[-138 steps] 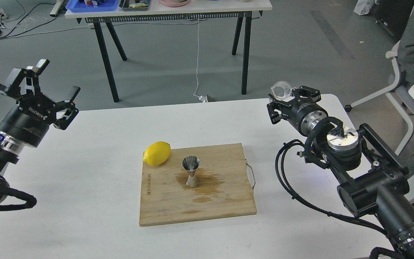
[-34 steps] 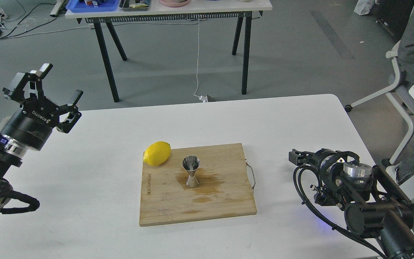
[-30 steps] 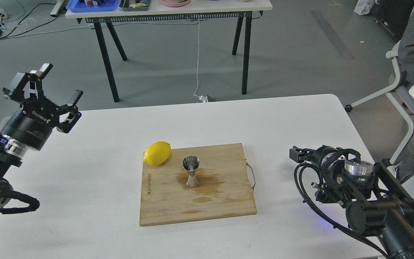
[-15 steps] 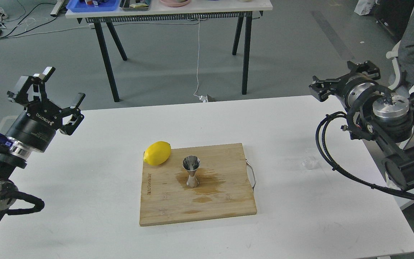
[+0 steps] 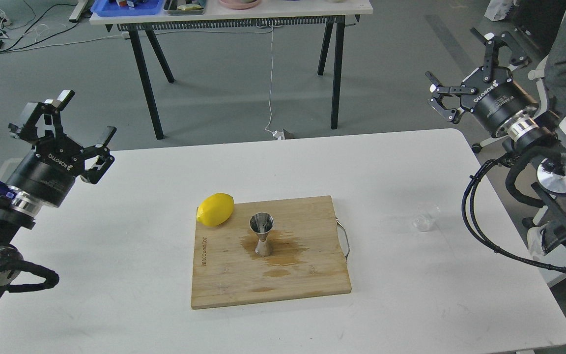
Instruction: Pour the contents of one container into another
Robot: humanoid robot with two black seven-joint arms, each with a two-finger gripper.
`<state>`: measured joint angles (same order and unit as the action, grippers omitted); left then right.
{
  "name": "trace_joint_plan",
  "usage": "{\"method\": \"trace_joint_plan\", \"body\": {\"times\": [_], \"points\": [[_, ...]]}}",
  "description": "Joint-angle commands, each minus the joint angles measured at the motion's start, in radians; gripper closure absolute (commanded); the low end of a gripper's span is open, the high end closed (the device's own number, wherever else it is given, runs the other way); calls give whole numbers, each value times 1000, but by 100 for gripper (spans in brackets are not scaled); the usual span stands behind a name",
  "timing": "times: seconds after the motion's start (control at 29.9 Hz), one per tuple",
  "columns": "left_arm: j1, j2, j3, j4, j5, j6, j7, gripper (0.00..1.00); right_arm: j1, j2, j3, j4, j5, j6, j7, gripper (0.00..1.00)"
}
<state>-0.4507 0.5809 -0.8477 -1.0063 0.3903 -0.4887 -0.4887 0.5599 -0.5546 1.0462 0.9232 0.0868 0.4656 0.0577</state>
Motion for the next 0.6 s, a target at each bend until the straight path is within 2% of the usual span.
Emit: {"method": "trace_joint_plan", "body": {"times": [0.0,0.13,0.57], "points": [[-8,7,-7,3,-1,0,0,2,-29,10,21,-144,4,23,2,1],[-20,31,-11,28,-5,0,0,1,-31,13,21,-220,4,23,1,1],[-23,20,-1,38,-5,0,0,1,15,22,-9,-302,-2,23,-1,1]]}}
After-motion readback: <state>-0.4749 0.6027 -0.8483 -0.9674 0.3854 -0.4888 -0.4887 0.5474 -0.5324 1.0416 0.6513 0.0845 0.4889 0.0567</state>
